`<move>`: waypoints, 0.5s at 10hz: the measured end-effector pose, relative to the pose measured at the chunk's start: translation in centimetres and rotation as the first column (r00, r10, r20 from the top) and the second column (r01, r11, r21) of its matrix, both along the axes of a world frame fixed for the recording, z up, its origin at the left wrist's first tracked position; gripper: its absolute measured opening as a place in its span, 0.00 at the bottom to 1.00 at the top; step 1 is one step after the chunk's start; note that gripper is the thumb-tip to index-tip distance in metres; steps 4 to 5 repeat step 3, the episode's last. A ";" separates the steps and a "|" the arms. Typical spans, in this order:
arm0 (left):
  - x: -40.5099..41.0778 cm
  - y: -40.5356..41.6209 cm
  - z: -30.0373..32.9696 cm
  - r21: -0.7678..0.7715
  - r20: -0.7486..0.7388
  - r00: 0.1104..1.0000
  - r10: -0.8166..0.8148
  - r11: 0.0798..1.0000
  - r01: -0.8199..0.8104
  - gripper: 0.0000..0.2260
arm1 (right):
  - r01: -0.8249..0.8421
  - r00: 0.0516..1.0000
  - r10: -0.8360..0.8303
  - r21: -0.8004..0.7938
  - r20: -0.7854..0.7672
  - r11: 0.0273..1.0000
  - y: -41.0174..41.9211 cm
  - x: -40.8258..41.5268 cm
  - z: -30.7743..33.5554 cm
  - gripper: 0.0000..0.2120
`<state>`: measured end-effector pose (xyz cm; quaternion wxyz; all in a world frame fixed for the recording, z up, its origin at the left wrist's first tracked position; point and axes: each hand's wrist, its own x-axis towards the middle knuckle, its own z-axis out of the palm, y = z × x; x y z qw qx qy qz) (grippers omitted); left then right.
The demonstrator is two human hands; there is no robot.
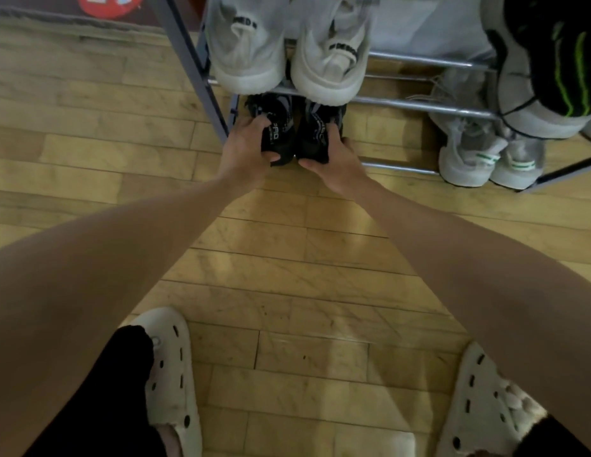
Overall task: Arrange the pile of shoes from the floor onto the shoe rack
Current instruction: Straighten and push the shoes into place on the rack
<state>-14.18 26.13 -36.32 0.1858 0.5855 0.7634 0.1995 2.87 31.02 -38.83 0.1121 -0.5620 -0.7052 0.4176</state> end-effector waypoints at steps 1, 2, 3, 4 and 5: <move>0.2 -0.1 1.1 -0.033 -0.033 0.999 -0.012 0.999 0.011 0.22 | -0.029 0.997 0.034 -0.066 0.066 0.997 0.1 -0.2 1.5 0.39; 1.0 -0.8 2.6 -0.070 -0.077 0.997 -0.002 0.998 -0.004 0.24 | -0.095 0.977 0.122 -0.153 0.174 0.984 -0.6 0.1 3.7 0.44; 1.8 -2.2 4.6 -0.275 -0.078 0.995 0.056 0.958 -0.076 0.29 | -0.180 0.935 0.233 -0.208 0.266 0.961 -3.0 1.6 6.3 0.42; 1.8 -2.2 4.6 -0.275 -0.078 0.995 0.056 0.958 -0.076 0.29 | -0.180 0.935 0.233 -0.208 0.266 0.961 -3.0 1.6 6.3 0.42; 1.8 -2.2 4.6 -0.275 -0.078 0.995 0.056 0.958 -0.076 0.29 | -0.180 0.935 0.233 -0.208 0.266 0.961 -3.0 1.6 6.3 0.42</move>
